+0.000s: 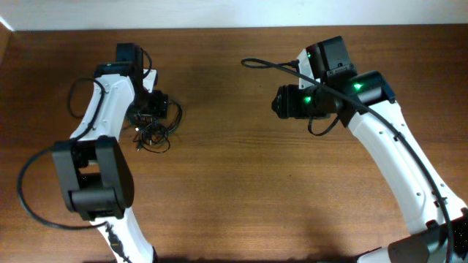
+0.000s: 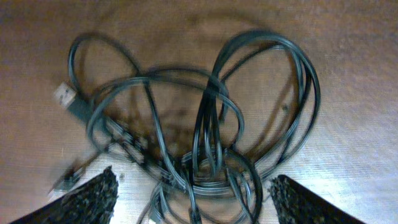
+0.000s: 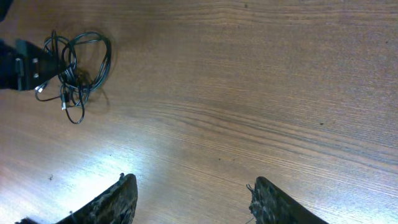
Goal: Untangle cables
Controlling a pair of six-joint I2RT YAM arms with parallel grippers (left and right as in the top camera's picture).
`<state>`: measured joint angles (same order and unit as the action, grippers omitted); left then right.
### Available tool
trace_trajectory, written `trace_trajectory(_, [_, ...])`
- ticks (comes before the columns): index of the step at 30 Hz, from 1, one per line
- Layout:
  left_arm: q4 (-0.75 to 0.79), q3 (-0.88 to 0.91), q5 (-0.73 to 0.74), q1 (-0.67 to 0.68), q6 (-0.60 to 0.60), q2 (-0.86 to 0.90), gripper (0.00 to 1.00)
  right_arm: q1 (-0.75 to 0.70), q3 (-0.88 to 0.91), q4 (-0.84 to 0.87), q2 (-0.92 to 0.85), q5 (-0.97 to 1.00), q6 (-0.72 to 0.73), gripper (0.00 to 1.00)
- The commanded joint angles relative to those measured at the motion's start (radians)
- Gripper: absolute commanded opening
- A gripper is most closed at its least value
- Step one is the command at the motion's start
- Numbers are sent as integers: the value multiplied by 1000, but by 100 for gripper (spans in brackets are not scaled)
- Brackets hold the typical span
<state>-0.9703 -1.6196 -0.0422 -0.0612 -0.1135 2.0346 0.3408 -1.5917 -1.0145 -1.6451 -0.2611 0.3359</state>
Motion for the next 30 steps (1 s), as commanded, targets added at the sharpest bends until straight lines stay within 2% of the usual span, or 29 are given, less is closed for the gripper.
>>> trace_trajectory(1, [46, 4, 14, 0, -83, 82, 81, -3, -12, 0, -19, 11, -15, 60])
trace_trajectory(4, [50, 4, 27, 8, -48, 142, 61, -3, -12, 1, -32, 11, -15, 61])
trace_trajectory(7, [72, 4, 47, 8, 38, 161, 33, -3, -12, 8, -34, 11, -15, 61])
trace_trajectory(9, [80, 3, 133, 11, 39, 161, 0, -3, -12, 8, -34, 11, -15, 61])
trace_trajectory(13, [-26, -93, 185, 33, 120, 160, 0, -2, -12, 8, -34, -10, -14, 61])
trace_trajectory(14, [-116, -189, 246, 34, 148, 160, 0, -2, -12, 8, -34, -40, -15, 60])
trace_trajectory(16, [-238, -338, 431, 34, 148, 160, 0, -2, -12, 16, -34, -82, -15, 61])
trace_trajectory(17, [-317, -444, 578, 38, 148, 160, 0, -1, -12, 42, -34, -149, -15, 61])
trace_trajectory(18, [-385, -528, 644, 47, 147, 160, 0, -1, -12, 63, -34, -195, -15, 61])
trace_trajectory(20, [-526, -674, 660, 86, 106, 160, 0, -1, -12, 125, -34, -294, -14, 61])
trace_trajectory(22, [-587, -753, 659, 137, 63, 160, 0, 0, -12, 175, -34, -347, -6, 61])
trace_trajectory(27, [-584, -768, 653, 247, 61, 160, 0, 0, -12, 239, -35, -363, 23, 61])
trace_trajectory(30, [-583, -770, 722, 286, 60, 160, 0, 0, -12, 222, -51, -301, 100, 61])
